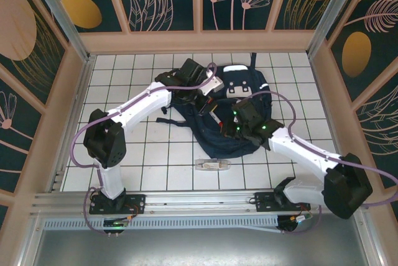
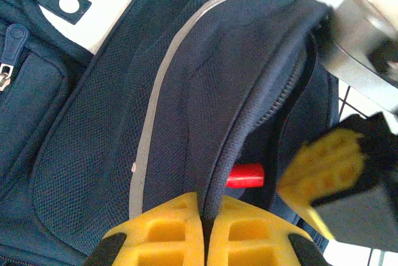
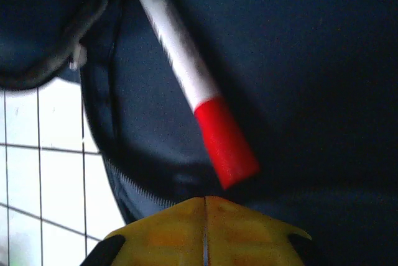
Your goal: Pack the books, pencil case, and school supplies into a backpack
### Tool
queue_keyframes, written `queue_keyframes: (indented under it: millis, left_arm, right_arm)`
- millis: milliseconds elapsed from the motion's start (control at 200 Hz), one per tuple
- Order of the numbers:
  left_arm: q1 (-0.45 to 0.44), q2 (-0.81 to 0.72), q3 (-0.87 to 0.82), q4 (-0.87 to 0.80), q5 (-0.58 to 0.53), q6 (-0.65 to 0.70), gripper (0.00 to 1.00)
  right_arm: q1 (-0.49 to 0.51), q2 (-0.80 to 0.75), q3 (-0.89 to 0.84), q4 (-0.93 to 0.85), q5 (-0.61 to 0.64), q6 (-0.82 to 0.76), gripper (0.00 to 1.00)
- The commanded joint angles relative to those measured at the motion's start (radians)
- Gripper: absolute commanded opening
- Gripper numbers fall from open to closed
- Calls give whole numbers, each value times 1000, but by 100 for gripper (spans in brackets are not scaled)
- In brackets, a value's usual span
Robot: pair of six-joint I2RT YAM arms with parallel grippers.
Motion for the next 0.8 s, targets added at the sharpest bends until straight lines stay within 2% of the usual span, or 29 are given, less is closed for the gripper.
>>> queue_keyframes:
  millis: [0, 125, 265, 410, 505, 621, 796]
  left_arm:
    - [13, -41, 4, 29, 52, -15, 0]
    - [20, -39, 12, 25, 62, -13, 0]
    - [29, -36, 21, 9, 68, -7, 0]
    - [36, -43, 19, -2, 77, 7, 0]
    - [40, -51, 7, 0, 81, 17, 0]
    - [41, -51, -10, 2, 91, 22, 0]
    - [46, -42, -20, 4, 98, 33, 0]
  right_arm:
    - [-6, 58, 37, 150, -20, -77, 8]
    - [15, 147, 49, 182, -20, -110, 9]
    - [34, 224, 95, 124, 112, -147, 9]
    - [17, 284, 155, -31, 455, -56, 10]
    - [-12, 296, 203, -111, 635, 28, 13]
    - [-82, 298, 226, -27, 533, -75, 17]
    - [-49, 131, 177, 6, 524, -184, 26]
